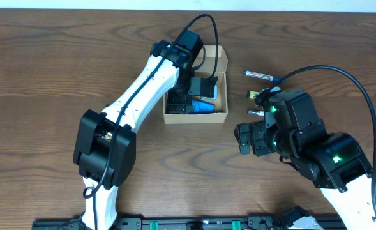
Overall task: Pack container
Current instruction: 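Lower the blue eraser into the box and release it, then move the left gripper to the red stapler and grasp it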
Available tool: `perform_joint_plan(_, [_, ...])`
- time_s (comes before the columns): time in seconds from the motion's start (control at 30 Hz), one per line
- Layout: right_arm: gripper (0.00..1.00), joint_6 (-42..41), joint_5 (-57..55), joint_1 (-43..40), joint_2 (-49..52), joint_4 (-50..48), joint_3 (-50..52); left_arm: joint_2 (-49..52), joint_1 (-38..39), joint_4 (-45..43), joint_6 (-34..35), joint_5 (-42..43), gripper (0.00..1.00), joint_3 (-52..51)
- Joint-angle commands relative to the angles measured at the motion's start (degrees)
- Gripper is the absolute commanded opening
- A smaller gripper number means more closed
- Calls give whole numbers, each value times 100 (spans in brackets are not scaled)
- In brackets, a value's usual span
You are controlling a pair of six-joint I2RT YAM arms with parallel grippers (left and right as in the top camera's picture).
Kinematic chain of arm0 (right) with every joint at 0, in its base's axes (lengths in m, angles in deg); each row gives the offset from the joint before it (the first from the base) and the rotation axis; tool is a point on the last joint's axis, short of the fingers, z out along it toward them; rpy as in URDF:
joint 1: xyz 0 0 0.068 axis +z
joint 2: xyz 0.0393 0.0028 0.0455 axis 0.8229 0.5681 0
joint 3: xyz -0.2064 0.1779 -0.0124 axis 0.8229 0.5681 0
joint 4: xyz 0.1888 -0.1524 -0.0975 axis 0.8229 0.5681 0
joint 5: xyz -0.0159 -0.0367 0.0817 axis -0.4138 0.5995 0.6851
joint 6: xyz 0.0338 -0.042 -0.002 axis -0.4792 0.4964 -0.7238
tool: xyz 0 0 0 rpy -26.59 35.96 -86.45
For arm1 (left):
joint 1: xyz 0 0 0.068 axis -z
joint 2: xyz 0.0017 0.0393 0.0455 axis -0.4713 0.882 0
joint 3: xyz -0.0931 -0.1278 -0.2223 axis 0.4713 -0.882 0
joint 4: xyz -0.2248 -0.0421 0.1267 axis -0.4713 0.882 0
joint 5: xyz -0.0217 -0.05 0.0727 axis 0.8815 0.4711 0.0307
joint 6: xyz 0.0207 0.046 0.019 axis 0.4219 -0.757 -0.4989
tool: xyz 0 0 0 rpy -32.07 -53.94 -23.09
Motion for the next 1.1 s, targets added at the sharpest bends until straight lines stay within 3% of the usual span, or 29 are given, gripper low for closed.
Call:
perform_joint_plan(0.0, [99,74,0,15,-4,2,-9,-160,44,42,227,-17,88,-7])
perform_joint_plan(0.13, [99,72,0,15,-4,2,-9,-496,70,33,667,-17,92,61])
perform_joint_plan(0.3, [99,72,0,15,-4,2,-9,-1187,52,35,1633,-173,85,146])
perform_joint_plan(0.37, [99,72,0,15,-4,2,-9,-1541,24,39,2151,-348,80,146])
perform_joint_plan(0.6, [99,72,0,15,-4,0,-9,-2675,-350,455,4162,-538,79,146])
perform_joint_plan(0.8, [99,72,0,15,-4,2,-9,-3104,-1217,852,5890,-535,78,146])
perform_joint_plan(0.87, [99,74,0,15,-4,2,-9,-3115,-1598,984,6485,-529,73,144])
perform_joint_plan(0.93, [99,74,0,15,-4,2,-9,-3112,-1978,1080,6959,-391,75,125])
perform_joint_plan(1.0, [99,74,0,15,-4,2,-9,-3112,-2317,1147,7296,-74,96,85])
perform_joint_plan(1.07, [99,72,0,15,-4,2,-9,-3101,-2570,1193,7316,166,94,79])
